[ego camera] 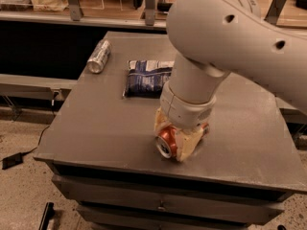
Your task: Place coke can upright
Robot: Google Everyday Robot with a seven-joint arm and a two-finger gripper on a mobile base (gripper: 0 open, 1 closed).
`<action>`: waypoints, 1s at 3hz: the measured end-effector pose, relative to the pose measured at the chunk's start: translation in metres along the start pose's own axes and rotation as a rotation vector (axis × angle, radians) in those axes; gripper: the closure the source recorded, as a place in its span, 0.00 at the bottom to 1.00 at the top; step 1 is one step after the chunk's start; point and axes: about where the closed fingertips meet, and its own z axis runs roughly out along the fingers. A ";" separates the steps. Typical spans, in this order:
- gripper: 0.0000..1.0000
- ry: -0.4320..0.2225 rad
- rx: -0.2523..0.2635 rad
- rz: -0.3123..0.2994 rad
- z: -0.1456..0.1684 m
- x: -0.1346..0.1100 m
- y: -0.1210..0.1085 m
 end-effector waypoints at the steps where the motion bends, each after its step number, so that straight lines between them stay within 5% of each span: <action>1: 0.99 -0.047 0.070 0.094 -0.026 0.013 0.013; 2: 1.00 -0.070 0.126 0.222 -0.069 0.024 0.031; 3: 1.00 -0.032 0.123 0.341 -0.101 0.033 0.041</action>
Offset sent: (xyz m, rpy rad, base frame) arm -0.0135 -0.0862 0.1158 0.1284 -0.0138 -0.4444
